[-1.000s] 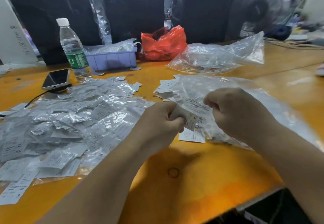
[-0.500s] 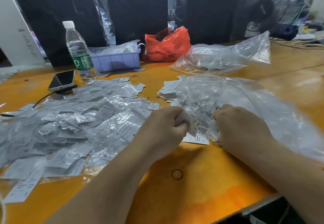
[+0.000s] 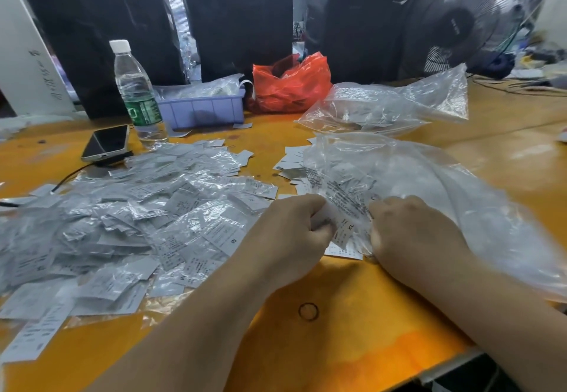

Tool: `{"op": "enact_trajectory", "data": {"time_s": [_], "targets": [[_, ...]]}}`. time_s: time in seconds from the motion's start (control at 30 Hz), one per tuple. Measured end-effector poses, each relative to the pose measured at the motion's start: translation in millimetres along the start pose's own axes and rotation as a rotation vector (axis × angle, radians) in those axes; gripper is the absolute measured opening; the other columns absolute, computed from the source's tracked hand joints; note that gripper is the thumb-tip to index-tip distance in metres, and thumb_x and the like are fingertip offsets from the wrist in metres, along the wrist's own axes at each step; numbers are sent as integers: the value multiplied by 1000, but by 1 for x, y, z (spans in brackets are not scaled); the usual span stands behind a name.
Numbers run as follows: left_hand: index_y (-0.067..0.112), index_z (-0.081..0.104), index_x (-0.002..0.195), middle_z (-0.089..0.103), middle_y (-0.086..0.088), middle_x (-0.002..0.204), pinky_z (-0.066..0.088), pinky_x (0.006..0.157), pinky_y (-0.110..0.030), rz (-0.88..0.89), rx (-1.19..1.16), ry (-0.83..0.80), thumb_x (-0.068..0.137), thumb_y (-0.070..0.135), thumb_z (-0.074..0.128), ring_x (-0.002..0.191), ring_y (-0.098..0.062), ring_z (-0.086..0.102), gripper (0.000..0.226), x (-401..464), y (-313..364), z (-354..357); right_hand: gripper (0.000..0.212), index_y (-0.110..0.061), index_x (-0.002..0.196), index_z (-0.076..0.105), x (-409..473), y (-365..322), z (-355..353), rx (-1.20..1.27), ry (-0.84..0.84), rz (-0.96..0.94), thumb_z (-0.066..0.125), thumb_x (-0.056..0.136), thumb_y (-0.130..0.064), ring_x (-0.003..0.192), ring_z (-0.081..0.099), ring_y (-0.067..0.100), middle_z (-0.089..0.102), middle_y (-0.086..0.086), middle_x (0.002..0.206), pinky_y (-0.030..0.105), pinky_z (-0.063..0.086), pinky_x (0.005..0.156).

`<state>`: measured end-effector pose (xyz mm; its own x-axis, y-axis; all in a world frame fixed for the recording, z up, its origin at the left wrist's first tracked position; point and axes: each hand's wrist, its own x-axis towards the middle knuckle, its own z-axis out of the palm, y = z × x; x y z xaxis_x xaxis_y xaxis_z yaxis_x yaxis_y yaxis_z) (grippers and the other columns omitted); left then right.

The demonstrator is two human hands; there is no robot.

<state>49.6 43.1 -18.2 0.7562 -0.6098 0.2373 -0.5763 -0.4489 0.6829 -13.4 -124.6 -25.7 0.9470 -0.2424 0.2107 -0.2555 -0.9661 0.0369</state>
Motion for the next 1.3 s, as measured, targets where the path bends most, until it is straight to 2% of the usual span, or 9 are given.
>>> {"op": "enact_trajectory", "data": {"time_s": [0.13, 0.27, 0.47, 0.67, 0.77, 0.87, 1.0, 1.1, 1.3], "targets": [[4, 52, 82, 63, -15, 86, 48, 70, -51, -11, 18, -7, 92, 23, 56, 81, -33, 59, 22, 0, -1, 0, 16, -21, 79, 39, 0, 0, 5, 88, 67, -125, 48, 89, -13, 82, 40, 18, 36, -4, 81, 31, 39, 64], [5, 52, 83, 63, -14, 86, 49, 73, -51, -20, 31, -19, 92, 24, 56, 81, -33, 59, 22, 0, -1, 0, 11, -15, 88, 56, -1, 2, 4, 160, 151, -130, 55, 81, -6, 81, 42, 21, 48, 0, 84, 35, 45, 65], [7, 55, 82, 64, -11, 85, 50, 74, -51, -23, 27, -22, 92, 23, 56, 82, -31, 60, 19, -1, 0, -2, 18, -22, 73, 39, 2, 1, 4, 141, 99, -73, 50, 86, -14, 76, 41, 19, 35, -8, 72, 30, 35, 60], [7, 58, 85, 64, -12, 86, 36, 57, -36, -42, 13, 39, 93, 22, 54, 67, -25, 51, 18, 0, -2, -7, 12, -7, 80, 70, 1, 1, -2, 305, 336, -94, 59, 84, -5, 72, 59, 29, 67, 8, 75, 40, 52, 61], [10, 60, 81, 65, -4, 81, 36, 54, -32, -68, -32, 112, 91, 18, 54, 62, -17, 49, 14, 1, -3, -14, 10, -11, 82, 73, 2, 0, -14, 586, 493, -131, 65, 86, -8, 70, 63, 18, 70, 0, 76, 35, 54, 63], [7, 64, 85, 65, -1, 77, 44, 55, -40, -102, -70, 187, 89, 15, 53, 67, -23, 56, 14, 2, -4, -21, 12, -22, 81, 73, 10, -7, -29, 1033, 375, -100, 65, 88, -16, 68, 65, 5, 71, -7, 71, 20, 53, 61], [20, 68, 86, 66, 6, 73, 48, 61, -36, -164, -154, 266, 88, 17, 52, 68, -14, 58, 17, 4, -9, -32, 11, -13, 83, 71, 30, -21, -43, 1507, 130, -59, 63, 90, -11, 64, 65, 18, 71, 6, 75, 27, 57, 58], [25, 67, 87, 66, 10, 72, 46, 60, -27, -192, -215, 310, 88, 18, 50, 66, -6, 57, 18, 6, -14, -39, 9, -7, 87, 69, 48, -36, -45, 1606, 18, -64, 61, 90, -10, 54, 61, 17, 70, 6, 70, 25, 53, 49], [17, 66, 88, 68, 4, 72, 53, 69, -36, -243, -260, 438, 89, 14, 53, 66, -9, 59, 14, 9, -20, -50, 7, -7, 85, 68, 80, -71, -43, 1578, -11, -201, 64, 90, -4, 41, 46, 11, 66, 4, 63, 24, 43, 42]]}}
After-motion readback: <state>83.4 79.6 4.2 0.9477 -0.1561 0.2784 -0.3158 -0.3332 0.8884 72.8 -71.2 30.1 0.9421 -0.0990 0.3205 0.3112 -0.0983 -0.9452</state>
